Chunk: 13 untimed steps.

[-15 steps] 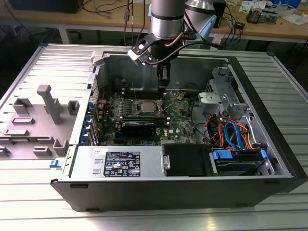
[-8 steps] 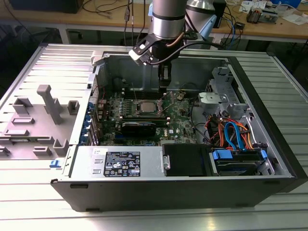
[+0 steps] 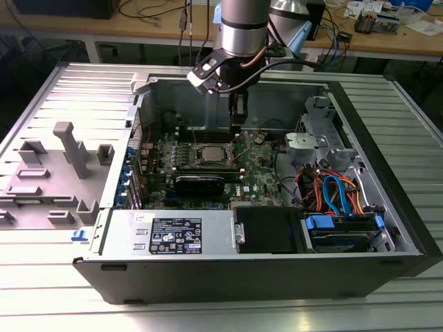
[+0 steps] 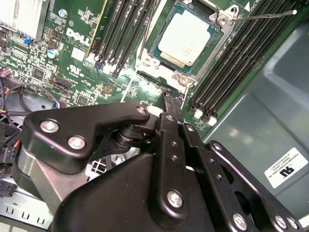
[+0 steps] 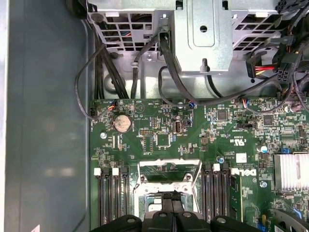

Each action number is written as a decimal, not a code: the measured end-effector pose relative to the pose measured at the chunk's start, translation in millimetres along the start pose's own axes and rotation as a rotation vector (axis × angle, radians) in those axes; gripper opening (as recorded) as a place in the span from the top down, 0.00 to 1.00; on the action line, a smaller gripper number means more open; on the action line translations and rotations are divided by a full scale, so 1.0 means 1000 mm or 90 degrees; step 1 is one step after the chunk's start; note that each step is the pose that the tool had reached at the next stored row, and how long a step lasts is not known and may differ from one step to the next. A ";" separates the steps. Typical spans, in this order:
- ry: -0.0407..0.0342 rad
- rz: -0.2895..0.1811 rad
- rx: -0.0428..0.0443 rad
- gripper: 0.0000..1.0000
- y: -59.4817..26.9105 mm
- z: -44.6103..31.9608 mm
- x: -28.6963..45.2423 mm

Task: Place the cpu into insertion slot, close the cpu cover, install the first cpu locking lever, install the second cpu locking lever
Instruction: 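Close the cpu cover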

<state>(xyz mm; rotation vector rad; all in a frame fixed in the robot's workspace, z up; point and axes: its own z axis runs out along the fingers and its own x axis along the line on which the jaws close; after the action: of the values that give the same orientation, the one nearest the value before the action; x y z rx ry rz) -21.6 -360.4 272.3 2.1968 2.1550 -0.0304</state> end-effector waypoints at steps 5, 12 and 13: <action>0.0000 0.000 0.0000 0.89 0.0026 0.0001 0.0001; 0.0000 0.000 0.0000 0.89 0.0130 0.0004 0.0003; 0.0000 0.000 0.0000 0.89 0.0147 0.0005 0.0003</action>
<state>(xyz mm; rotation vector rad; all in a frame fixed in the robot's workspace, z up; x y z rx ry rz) -7.0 -360.4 272.3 2.1967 2.1550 -0.0303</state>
